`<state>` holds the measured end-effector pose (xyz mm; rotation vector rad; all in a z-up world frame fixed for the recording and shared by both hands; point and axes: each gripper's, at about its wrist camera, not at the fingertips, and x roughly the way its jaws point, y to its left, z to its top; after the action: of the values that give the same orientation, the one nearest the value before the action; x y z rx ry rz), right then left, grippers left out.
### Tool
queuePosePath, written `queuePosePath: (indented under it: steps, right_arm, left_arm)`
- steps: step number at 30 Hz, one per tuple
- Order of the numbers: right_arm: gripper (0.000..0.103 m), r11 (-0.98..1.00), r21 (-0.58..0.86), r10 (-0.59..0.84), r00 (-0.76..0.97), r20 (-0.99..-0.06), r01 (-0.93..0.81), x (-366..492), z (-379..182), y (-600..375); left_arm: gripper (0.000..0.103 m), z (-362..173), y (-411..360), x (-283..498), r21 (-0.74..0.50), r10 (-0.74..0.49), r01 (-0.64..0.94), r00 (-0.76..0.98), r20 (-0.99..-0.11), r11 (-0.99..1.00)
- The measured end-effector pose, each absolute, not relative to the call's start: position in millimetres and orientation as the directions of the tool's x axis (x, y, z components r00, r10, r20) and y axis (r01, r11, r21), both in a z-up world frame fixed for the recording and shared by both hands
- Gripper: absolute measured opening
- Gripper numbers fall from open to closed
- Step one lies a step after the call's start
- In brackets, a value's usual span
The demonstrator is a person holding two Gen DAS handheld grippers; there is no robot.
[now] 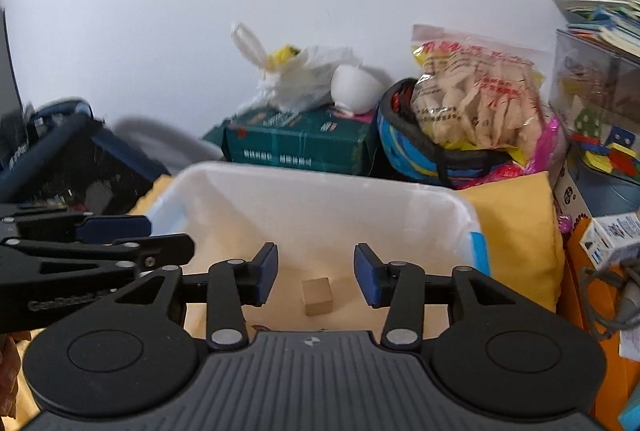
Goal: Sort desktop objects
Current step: 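Carry both wooden cubes over the white bin and open both tools, then grasp the sage-green toy tank with the right tool while the left grasps a teal toy figure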
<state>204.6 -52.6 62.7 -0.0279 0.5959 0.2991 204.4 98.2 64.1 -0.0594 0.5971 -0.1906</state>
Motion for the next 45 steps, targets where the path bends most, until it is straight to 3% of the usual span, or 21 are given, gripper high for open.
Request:
queuePosePath:
  steps: [2, 5, 8, 13, 16, 19, 27, 32, 37, 41, 45]
  right_arm:
    - [0.051, 0.955, 0.091, 0.287, 0.795, -0.534, -0.283, 191.8, 67.4, -60.2]
    - [0.056, 0.94, 0.096, 0.33, 0.797, -0.505, -0.328, 161.2, 66.6, -73.0]
    - [0.056, 0.918, 0.029, 0.352, 0.777, -0.522, -0.397, 125.1, 52.0, -88.7]
    - [0.058, 0.897, -0.035, 0.295, 0.656, -0.695, -0.441, 80.0, -4.8, -112.8]
    - [0.058, 0.87, -0.059, 0.281, 0.591, -0.756, -0.49, 46.3, -34.0, -118.1]
    - [0.057, 0.858, -0.016, 0.317, 0.552, -0.771, -0.514, 18.8, -43.8, -120.3]
    - [0.056, 0.777, -0.059, 0.367, 0.527, -0.766, -0.627, -15.5, -51.9, -94.2]
    - [0.056, 0.764, -0.083, 0.359, 0.529, -0.769, -0.64, -24.9, -54.9, -87.6]
    - [0.054, 0.793, -0.072, 0.344, 0.543, -0.766, -0.604, -21.7, -52.9, -91.6]
    - [0.054, 0.805, -0.069, 0.331, 0.541, -0.773, -0.59, -23.1, -55.3, -94.1]
    - [0.053, 0.813, -0.063, 0.326, 0.541, -0.775, -0.579, -20.6, -56.2, -95.2]
  left_arm:
    - [0.061, 70.6, 100.4, 186.1, -0.117, -0.197, 0.158, 0.824, -0.531, 0.98]
    - [0.065, 71.6, 101.7, 152.4, -0.131, -0.205, 0.16, 0.833, -0.514, 0.978]
    - [0.066, 59.1, 99.4, 113.2, -0.116, -0.213, 0.178, 0.816, -0.537, 0.977]
    - [0.066, 13.9, 83.9, 50.7, -0.041, -0.186, 0.211, 0.736, -0.651, 0.977]
    - [0.066, -14.0, 75.0, 15.7, -0.077, -0.22, 0.238, 0.669, -0.71, 0.968]
    - [0.066, -34.5, 65.2, -13.1, -0.032, -0.168, 0.223, 0.629, -0.759, 0.974]
    - [0.065, -47.3, 69.2, -36.4, 0.072, -0.062, 0.189, 0.621, -0.781, 0.979]
    - [0.063, -42.4, 70.1, -29.0, -0.012, -0.161, 0.225, 0.659, -0.735, 0.974]
    - [0.052, -63.5, 54.6, 0.3, -0.017, -0.165, 0.243, 0.605, -0.779, 0.97]
    - [0.034, -71.8, 53.5, 5.8, -0.048, -0.184, 0.244, 0.576, -0.797, 0.969]
    - [0.033, -72.6, 59.7, 17.7, -0.077, -0.202, 0.232, 0.584, -0.787, 0.97]
